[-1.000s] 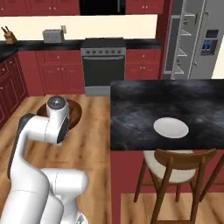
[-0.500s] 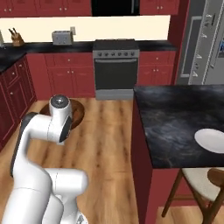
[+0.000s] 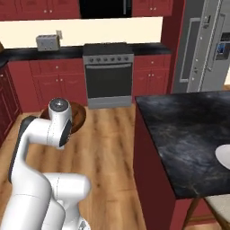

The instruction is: Pick the chicken drumstick and eggplant from their plates and place them in the bowl. Then put the bowl in the fridge.

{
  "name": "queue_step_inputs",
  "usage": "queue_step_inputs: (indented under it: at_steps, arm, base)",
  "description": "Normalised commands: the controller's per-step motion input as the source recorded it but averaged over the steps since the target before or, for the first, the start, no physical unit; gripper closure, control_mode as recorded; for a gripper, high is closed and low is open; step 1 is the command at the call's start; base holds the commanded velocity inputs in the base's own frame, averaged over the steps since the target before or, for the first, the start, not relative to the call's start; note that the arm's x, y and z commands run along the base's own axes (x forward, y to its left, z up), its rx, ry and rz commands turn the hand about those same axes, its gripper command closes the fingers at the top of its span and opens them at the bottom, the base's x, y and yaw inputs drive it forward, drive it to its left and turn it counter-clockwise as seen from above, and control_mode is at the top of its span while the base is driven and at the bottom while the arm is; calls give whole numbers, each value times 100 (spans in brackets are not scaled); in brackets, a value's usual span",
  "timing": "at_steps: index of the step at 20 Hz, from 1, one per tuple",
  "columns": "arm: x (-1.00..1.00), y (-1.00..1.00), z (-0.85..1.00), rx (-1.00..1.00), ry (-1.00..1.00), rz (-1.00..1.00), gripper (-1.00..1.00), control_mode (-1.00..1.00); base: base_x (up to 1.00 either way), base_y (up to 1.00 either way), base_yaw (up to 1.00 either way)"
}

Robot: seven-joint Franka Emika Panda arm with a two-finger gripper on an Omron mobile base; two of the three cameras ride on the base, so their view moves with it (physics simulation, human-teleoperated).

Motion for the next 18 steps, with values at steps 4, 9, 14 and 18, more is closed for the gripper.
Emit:
queue_step_inputs:
  at_steps: [4,9,14,18]
  arm:
    - [0,0,0,0,0,0,100,100]
    - [0,0,0,0,0,0,100,100]
    - [0,0,0,0,0,0,100,100]
    - [0,0,0,0,0,0,100,100]
  base:
    - [60,53,-23]
    - [61,57,-22]
    - [61,54,-24]
    - [60,49,-28]
